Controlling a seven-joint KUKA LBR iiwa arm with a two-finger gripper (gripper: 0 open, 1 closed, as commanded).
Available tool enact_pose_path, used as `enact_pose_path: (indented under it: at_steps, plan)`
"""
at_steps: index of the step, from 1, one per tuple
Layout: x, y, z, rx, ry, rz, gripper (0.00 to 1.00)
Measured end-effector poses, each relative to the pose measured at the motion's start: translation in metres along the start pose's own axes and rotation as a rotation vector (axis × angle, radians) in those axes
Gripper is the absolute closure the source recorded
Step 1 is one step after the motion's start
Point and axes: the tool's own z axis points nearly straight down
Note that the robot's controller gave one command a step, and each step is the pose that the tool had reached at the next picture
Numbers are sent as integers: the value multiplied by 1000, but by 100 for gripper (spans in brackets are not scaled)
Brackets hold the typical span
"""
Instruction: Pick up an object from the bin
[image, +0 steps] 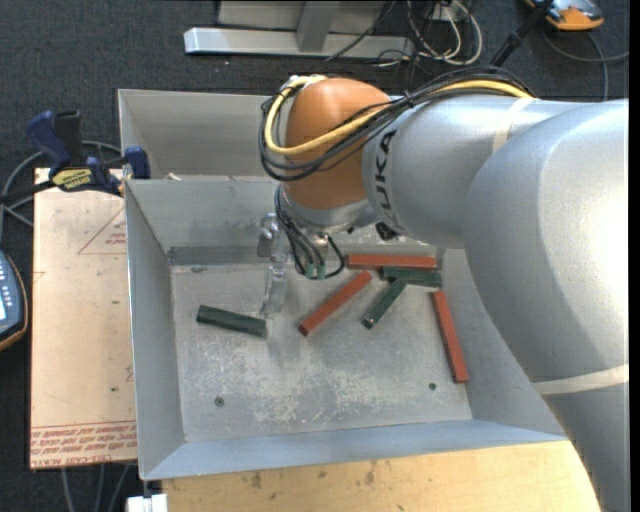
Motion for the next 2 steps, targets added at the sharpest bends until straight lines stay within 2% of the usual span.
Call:
enact_pose_path:
  at_steps: [1,2]
  plan:
    - [72,35,65,1,11,68,0]
    - [66,32,60,-1,-1,73,100]
